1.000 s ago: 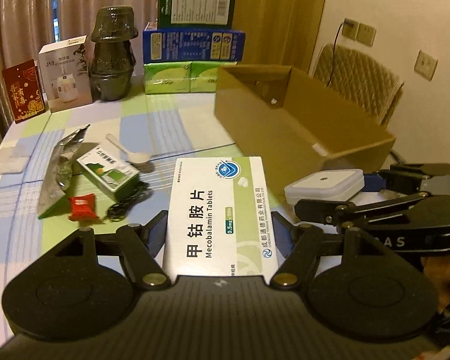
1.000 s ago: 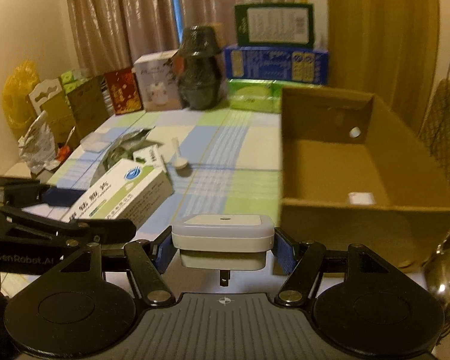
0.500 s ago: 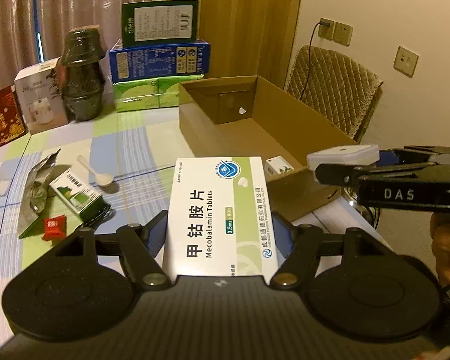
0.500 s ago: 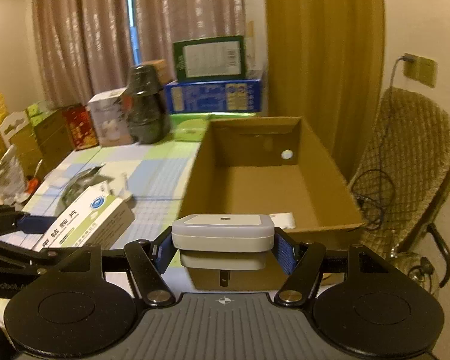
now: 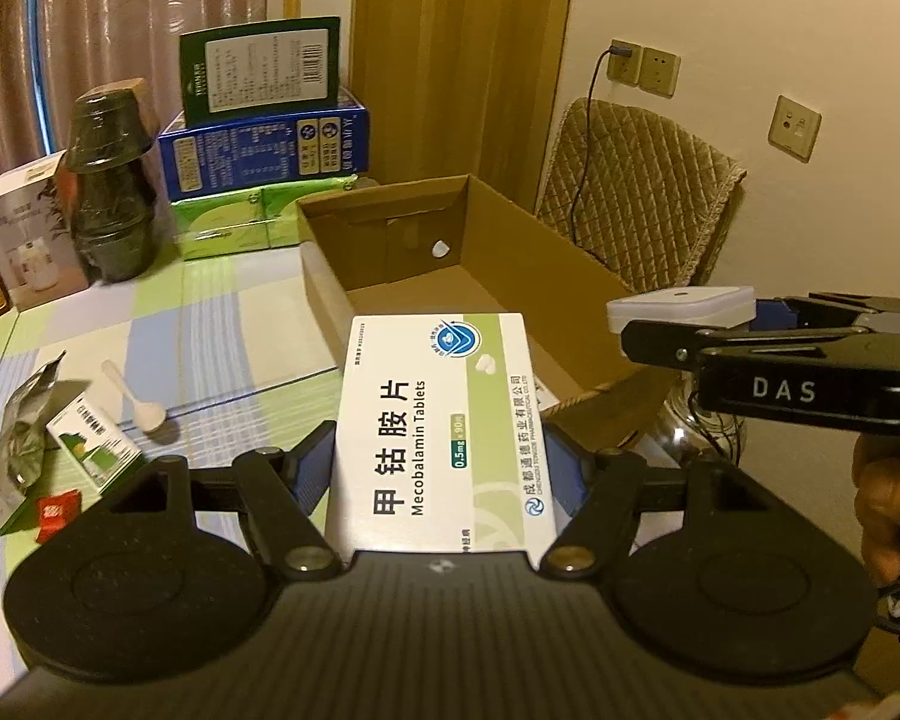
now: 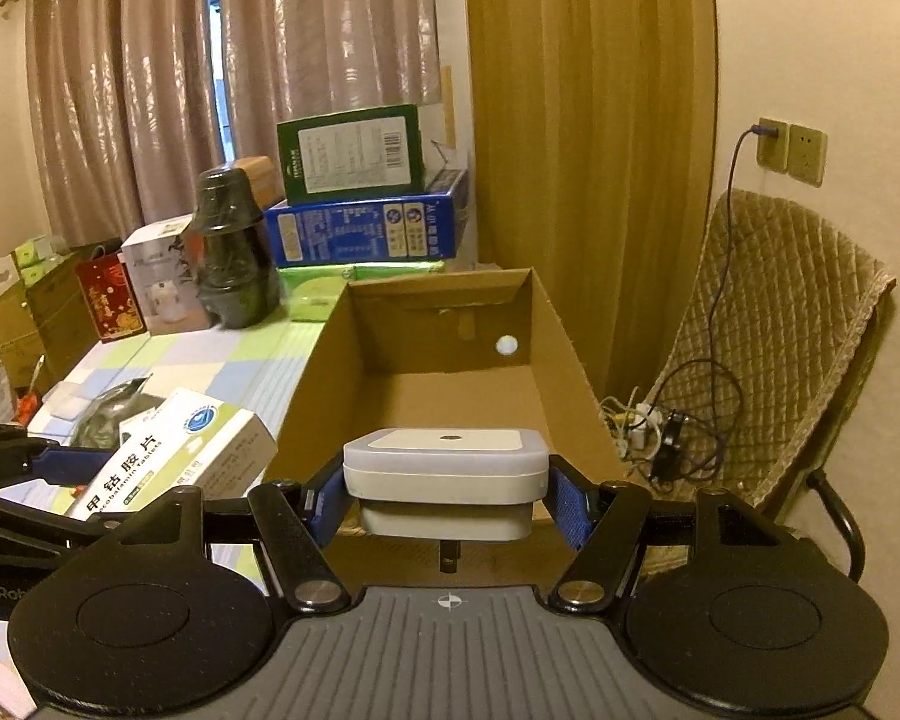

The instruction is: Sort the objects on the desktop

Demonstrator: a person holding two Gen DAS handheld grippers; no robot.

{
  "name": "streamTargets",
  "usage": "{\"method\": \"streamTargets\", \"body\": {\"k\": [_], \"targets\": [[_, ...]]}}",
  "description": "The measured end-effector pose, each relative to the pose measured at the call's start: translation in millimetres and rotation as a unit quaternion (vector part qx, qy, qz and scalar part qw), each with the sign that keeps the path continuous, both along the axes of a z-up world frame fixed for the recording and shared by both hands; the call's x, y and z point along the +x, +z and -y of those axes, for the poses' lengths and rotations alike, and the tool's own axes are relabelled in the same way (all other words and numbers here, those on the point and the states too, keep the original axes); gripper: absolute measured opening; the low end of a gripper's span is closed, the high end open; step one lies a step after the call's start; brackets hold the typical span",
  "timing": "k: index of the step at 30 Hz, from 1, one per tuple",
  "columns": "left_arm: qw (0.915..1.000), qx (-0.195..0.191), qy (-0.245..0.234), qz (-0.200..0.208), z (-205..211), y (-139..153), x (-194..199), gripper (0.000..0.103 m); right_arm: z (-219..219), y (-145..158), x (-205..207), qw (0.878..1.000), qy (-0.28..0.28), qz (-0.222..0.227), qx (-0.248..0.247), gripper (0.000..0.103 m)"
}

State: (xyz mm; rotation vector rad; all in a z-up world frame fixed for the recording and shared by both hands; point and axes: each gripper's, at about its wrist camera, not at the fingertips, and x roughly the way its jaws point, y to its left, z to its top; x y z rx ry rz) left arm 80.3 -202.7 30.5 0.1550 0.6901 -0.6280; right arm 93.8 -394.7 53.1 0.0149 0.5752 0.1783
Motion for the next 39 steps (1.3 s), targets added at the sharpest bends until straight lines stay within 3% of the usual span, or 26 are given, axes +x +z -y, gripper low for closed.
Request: {"method": "streamTargets", "body": {"k": [39], "targets": [[0.9997, 0.007, 0.000, -0.022, 61.7, -17.7, 62.4, 0.067, 33.8, -24.4, 71.9, 1.000, -0.010, -0.026, -0.009, 0.064]]}}
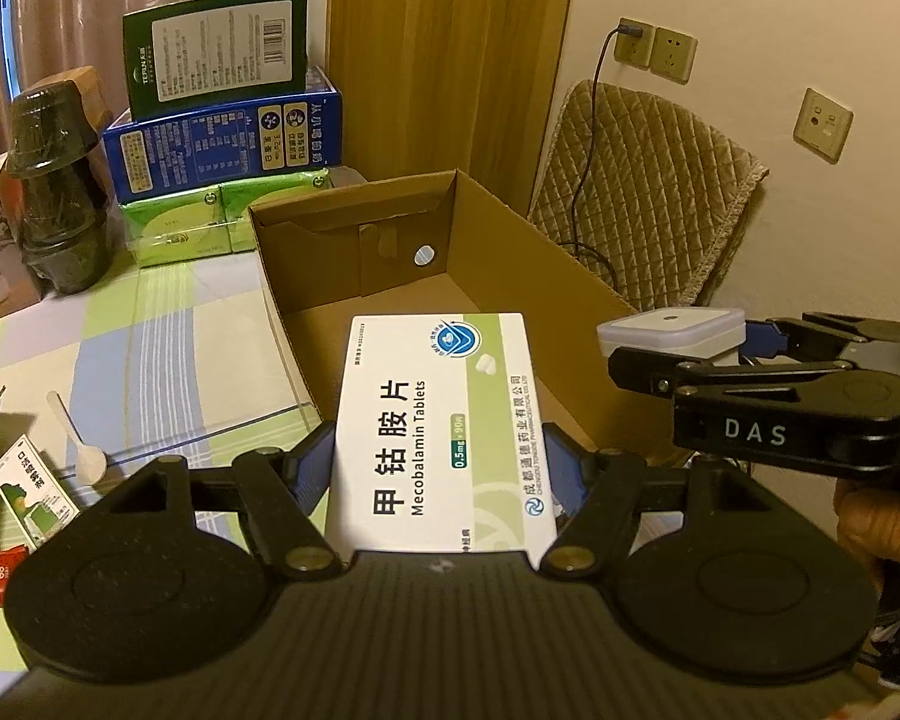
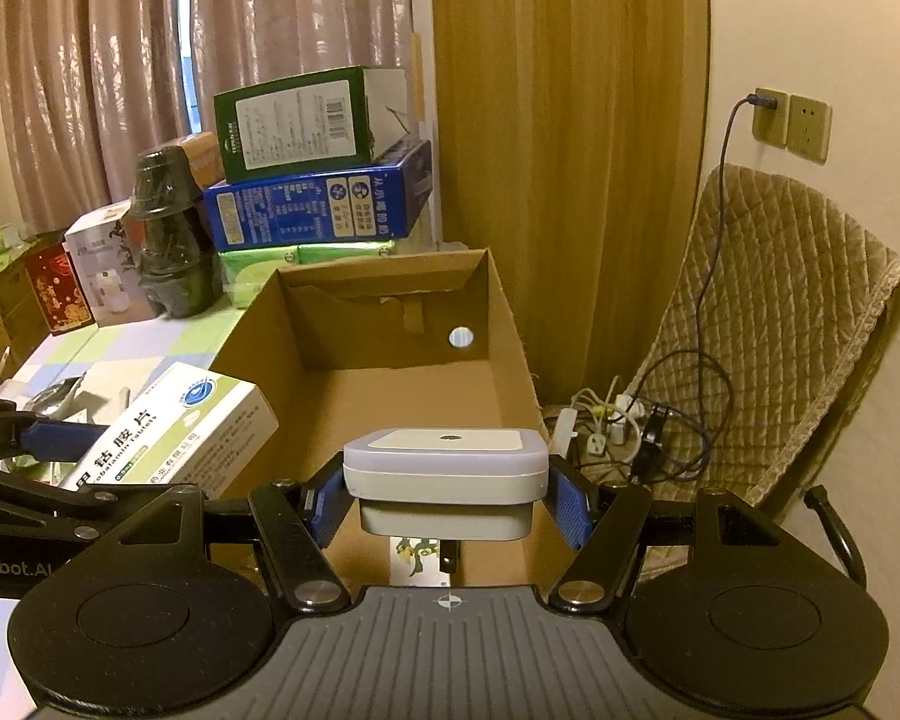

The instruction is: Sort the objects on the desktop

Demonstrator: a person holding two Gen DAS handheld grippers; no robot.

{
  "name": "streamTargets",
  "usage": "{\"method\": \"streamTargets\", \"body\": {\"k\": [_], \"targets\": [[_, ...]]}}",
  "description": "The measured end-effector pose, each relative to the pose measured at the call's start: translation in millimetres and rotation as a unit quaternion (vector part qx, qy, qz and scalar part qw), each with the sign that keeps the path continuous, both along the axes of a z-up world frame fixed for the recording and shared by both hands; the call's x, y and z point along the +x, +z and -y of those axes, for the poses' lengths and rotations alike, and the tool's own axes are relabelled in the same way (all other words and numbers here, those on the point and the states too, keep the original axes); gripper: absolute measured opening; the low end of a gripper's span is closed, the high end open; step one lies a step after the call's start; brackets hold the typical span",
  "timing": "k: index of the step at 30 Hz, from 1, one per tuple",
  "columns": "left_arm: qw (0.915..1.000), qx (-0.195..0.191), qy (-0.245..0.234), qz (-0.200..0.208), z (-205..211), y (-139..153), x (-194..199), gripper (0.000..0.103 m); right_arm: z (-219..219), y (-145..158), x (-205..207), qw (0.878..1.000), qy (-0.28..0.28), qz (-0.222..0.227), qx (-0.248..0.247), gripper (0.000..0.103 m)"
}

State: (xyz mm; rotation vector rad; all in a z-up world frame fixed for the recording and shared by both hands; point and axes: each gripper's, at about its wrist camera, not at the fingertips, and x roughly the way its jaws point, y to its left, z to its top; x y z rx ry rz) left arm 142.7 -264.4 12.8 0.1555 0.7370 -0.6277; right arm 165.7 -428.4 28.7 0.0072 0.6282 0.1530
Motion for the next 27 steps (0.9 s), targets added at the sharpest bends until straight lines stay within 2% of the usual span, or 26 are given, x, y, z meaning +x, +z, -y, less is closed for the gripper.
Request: {"method": "streamTargets", "body": {"k": [21, 27], "targets": [[0.9997, -0.011, 0.016, -0.014, 10.3, -13.9, 27.6, 0.067, 3.5, -8.1, 14.8, 1.000, -0.009, -0.013, 0.013, 0.064], [0.9995, -0.016, 0.028, -0.006, 1.7, -11.6, 26.8, 0.068, 3.2, -9.8, 18.9, 1.000, -0.008, -0.015, 0.021, 0.064]]}}
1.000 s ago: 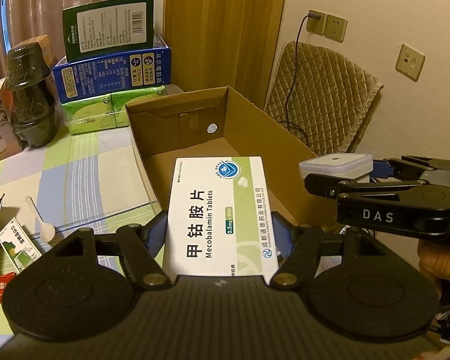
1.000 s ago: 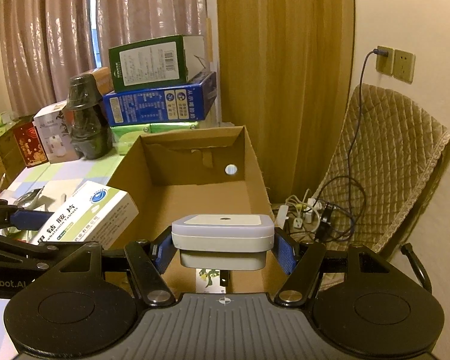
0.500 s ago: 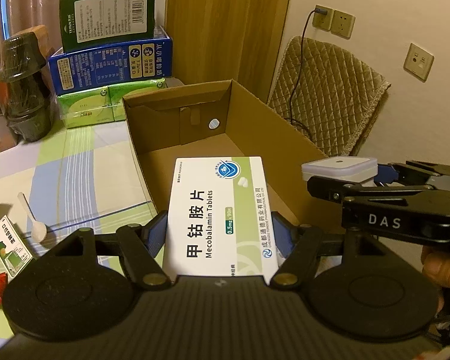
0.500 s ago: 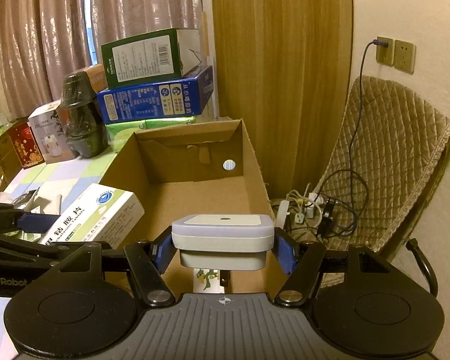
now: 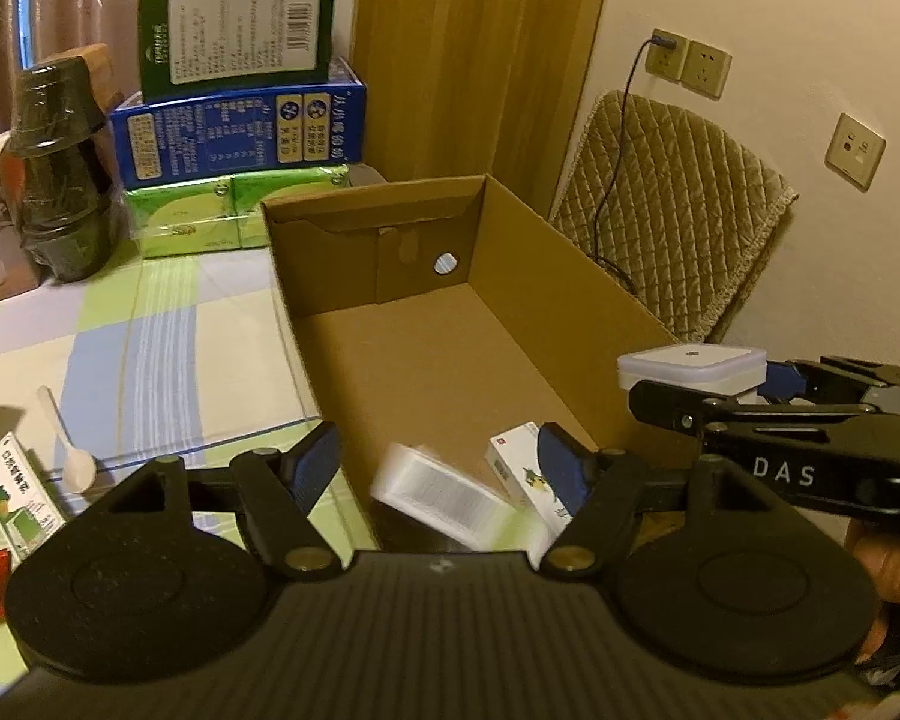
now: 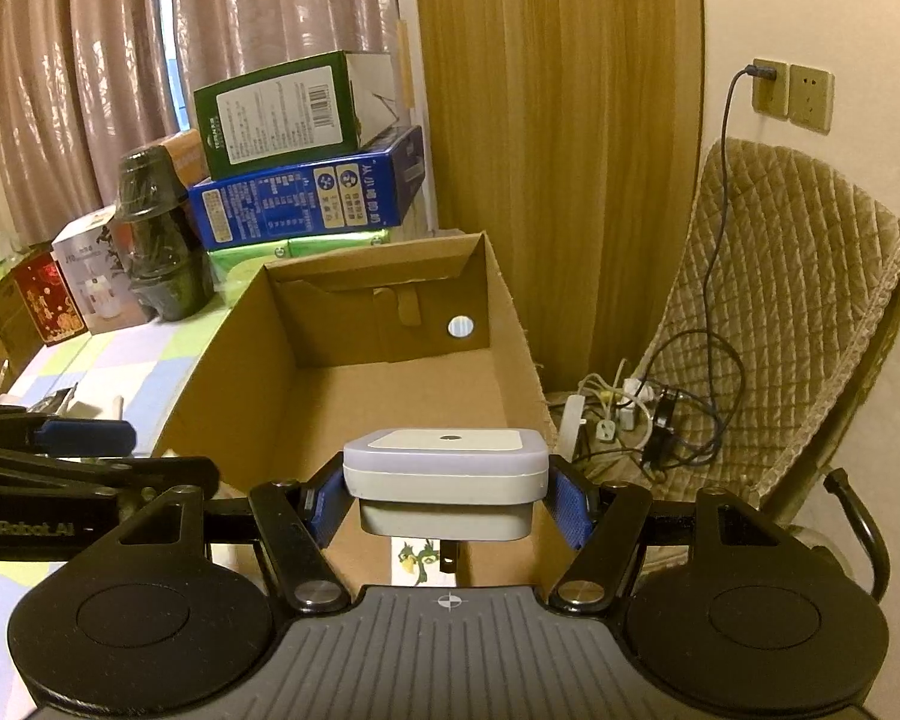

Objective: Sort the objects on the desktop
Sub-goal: 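Open the right gripper to drop the night-light while the left drops the Mecobalamin box, then move both grippers back over the table toward the cable and red packet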

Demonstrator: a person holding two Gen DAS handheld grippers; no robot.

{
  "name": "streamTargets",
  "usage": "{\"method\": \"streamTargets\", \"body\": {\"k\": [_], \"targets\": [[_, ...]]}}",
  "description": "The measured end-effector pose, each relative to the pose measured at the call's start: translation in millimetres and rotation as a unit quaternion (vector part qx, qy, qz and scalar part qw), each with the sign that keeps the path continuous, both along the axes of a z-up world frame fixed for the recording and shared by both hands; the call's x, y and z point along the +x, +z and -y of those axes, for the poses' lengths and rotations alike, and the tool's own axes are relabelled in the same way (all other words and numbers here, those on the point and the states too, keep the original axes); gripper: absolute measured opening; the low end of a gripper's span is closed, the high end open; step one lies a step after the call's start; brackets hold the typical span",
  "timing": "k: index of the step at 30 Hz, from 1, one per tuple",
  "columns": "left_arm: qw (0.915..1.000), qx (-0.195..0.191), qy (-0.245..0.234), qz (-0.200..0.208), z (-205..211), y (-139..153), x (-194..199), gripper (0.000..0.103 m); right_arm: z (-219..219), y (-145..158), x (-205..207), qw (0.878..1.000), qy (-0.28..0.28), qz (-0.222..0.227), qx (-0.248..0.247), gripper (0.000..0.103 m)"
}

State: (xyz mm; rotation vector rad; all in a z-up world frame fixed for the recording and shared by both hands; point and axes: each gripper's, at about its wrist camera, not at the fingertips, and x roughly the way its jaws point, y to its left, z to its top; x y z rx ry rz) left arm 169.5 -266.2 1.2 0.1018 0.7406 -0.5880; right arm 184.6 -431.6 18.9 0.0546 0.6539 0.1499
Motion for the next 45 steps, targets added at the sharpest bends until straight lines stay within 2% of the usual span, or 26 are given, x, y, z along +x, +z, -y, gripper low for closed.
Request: {"method": "streamTargets", "body": {"k": [4, 7, 8, 21, 24, 35, 41, 45], "targets": [[0.9999, -0.004, 0.008, 0.006, -11.2, 4.6, -2.5, 0.068, -0.2, 1.2, 2.0, 1.000, 0.006, 0.008, 0.022, 0.065], [0.9998, -0.011, 0.017, 0.007, -21.1, 8.5, -4.6, 0.072, 1.2, 6.0, 0.8, 0.999, 0.005, 0.019, 0.034, 0.079], [0.9997, -0.013, 0.020, 0.007, -24.7, 9.4, -5.7, 0.072, 1.7, 7.7, -1.0, 0.999, 0.005, 0.024, 0.035, 0.080], [0.9984, -0.018, 0.053, 0.005, -77.9, 16.2, -33.7, 0.077, -8.3, 25.7, -37.9, 0.998, 0.002, 0.033, 0.046, 0.087], [0.9979, -0.014, 0.064, 0.006, -93.2, 17.3, -42.5, 0.077, -20.1, 30.3, -49.1, 0.998, 0.011, 0.035, 0.049, 0.090], [0.9925, 0.004, 0.121, 0.012, -175.4, 24.0, -76.4, 0.091, -82.4, 45.1, -89.3, 0.995, 0.068, 0.043, 0.059, 0.101], [0.9875, 0.026, 0.154, 0.021, -230.6, 24.7, -92.2, 0.098, -124.9, 42.9, -101.1, 0.992, 0.109, 0.036, 0.055, 0.101], [0.9827, 0.047, 0.177, 0.030, -262.7, 23.0, -96.6, 0.099, -150.0, 39.4, -105.2, 0.989, 0.134, 0.034, 0.053, 0.101]]}}
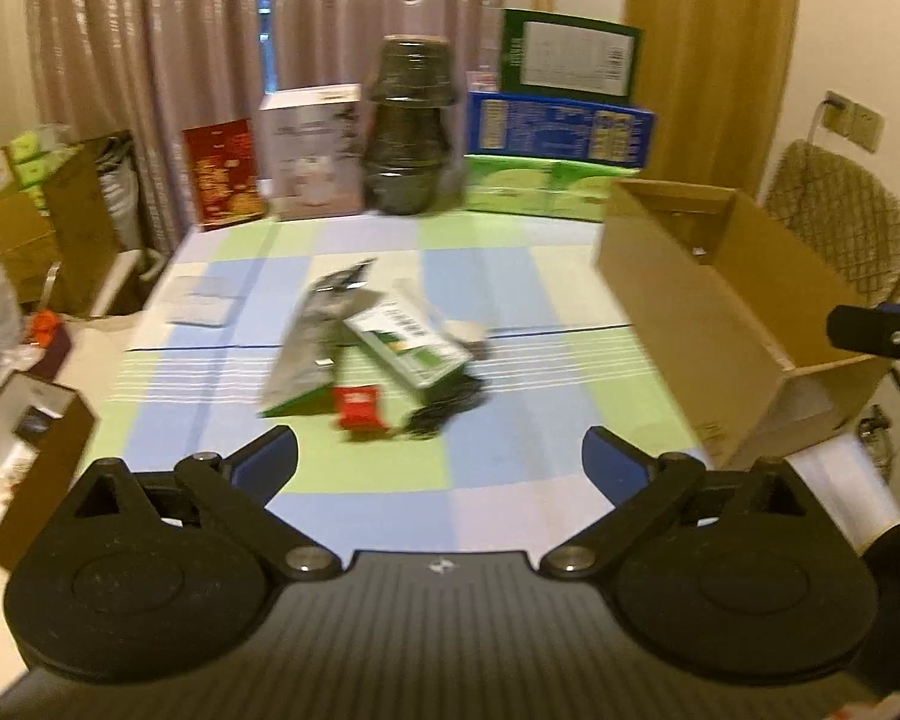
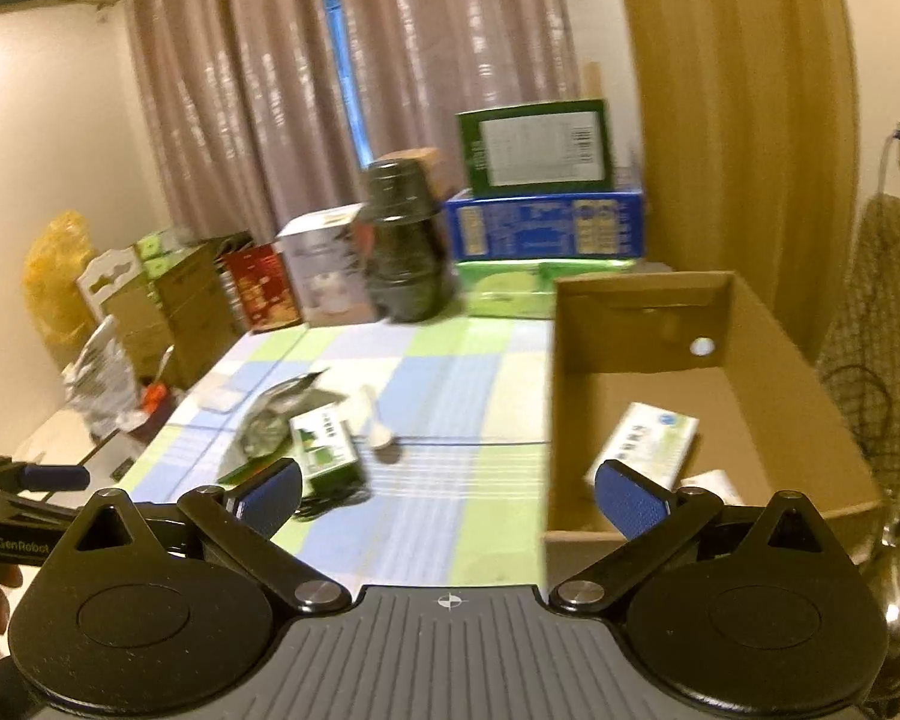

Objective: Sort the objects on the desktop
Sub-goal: 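Move both grippers back over the table toward the cable and red packet, then grasp the black coiled cable with the right gripper while the left grasps the red candy packet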

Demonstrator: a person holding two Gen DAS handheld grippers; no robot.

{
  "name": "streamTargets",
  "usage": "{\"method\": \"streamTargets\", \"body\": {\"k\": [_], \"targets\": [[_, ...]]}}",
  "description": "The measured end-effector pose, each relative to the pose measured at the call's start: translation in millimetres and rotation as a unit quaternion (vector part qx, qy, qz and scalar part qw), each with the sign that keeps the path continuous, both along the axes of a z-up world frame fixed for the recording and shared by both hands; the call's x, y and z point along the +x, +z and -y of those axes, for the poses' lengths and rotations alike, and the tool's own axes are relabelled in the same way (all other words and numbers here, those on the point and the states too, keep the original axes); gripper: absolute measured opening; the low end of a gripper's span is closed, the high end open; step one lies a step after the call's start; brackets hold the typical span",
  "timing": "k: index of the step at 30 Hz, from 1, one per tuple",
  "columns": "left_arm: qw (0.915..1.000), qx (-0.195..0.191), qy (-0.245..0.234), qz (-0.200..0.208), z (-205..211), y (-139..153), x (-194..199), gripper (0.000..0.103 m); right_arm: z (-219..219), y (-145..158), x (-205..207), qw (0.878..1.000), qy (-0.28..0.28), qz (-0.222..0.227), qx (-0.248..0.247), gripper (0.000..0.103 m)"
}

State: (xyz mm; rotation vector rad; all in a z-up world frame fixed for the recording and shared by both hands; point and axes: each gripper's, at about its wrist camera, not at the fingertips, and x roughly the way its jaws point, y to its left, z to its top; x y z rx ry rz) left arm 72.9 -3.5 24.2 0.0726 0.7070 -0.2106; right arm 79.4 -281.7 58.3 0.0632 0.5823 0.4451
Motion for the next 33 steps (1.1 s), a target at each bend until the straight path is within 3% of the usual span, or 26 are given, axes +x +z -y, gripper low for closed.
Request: {"method": "streamTargets", "body": {"k": [8, 17, 22, 33], "targets": [[0.9990, 0.004, 0.045, -0.003, -48.3, -7.7, 13.3, 0.099, -46.4, -11.3, 3.4, 0.999, 0.046, -0.002, -0.006, 0.101], [0.9988, -0.002, 0.046, -0.019, -66.3, -30.6, 53.9, 0.099, -87.4, -47.9, 28.6, 0.997, 0.075, -0.026, -0.026, 0.101], [0.9989, -0.005, 0.036, -0.029, -65.6, -51.8, 78.4, 0.096, -104.0, -76.0, 52.1, 0.992, 0.109, -0.035, -0.061, 0.100], [0.9985, 0.016, -0.013, -0.050, -50.9, -107.6, 132.5, 0.079, -137.4, -133.7, 103.8, 0.967, 0.214, -0.011, -0.141, 0.074]]}}
